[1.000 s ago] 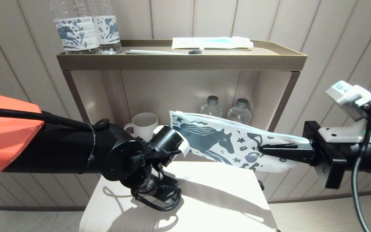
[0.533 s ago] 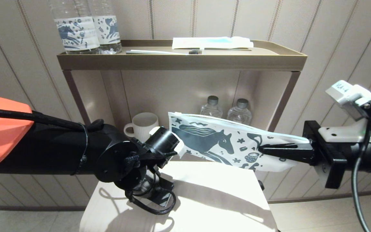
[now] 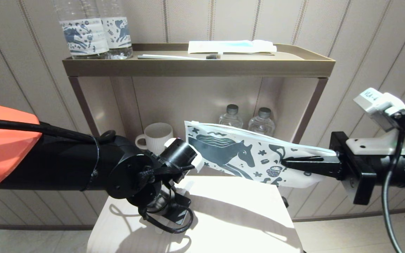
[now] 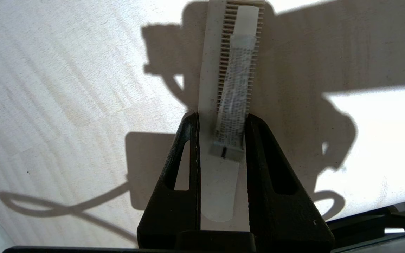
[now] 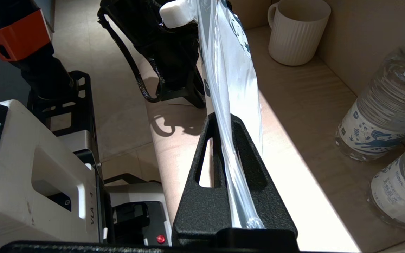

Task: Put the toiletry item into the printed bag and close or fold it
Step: Pick up the toothpaste

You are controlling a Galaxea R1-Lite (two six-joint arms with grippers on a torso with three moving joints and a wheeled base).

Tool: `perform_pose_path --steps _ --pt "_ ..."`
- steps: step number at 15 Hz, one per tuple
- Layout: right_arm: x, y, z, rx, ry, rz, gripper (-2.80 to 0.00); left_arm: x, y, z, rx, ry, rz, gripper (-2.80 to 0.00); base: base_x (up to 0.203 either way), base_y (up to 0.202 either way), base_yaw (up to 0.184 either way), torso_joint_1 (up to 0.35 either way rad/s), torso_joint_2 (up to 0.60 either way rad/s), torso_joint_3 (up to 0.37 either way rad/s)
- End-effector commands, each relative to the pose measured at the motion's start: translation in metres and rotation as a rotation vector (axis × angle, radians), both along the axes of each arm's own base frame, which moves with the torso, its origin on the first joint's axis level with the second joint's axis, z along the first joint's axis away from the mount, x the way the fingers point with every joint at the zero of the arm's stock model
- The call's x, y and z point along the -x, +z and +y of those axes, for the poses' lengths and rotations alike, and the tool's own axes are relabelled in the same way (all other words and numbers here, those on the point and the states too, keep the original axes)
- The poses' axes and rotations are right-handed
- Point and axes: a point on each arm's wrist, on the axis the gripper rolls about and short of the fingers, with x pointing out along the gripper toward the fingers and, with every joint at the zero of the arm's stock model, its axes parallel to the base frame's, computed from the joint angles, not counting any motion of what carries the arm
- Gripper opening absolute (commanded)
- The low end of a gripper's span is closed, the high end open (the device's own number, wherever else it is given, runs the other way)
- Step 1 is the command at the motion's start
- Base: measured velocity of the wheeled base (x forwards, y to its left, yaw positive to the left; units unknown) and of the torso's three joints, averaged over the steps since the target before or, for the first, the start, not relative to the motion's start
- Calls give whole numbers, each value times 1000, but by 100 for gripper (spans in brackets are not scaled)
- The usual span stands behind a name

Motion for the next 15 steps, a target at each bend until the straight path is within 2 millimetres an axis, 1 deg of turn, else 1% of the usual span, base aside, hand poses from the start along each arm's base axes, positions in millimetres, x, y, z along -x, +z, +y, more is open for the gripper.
perform_pose_path --steps 1,4,5,6,8,11,13,15 --pt "0 0 0 -1 6 -1 -280 1 -2 -1 1 -5 12 -280 0 0 0 0 0 0" --pt "-1 -1 0 -1 6 0 -280 2 -1 -2 6 -8 13 -280 0 0 0 0 0 0" --pt "-1 -1 0 0 6 1 -280 2 3 -2 17 -8 3 -280 0 0 0 0 0 0" --pt "-1 -1 0 0 6 0 -280 2 9 -2 32 -9 -11 -280 0 0 0 0 0 0" --pt "0 0 0 -1 6 -4 -280 4 28 -2 74 -17 -52 -280 0 0 0 0 0 0" --pt "1 1 0 -2 6 -7 -280 11 41 -1 94 -32 -79 -280 0 0 0 0 0 0" --pt "0 1 0 -2 6 -5 -280 12 43 -1 90 -33 -78 -280 0 0 0 0 0 0" --pt "0 1 0 -1 6 -7 -280 12 39 -3 82 -38 -68 -280 0 0 0 0 0 0"
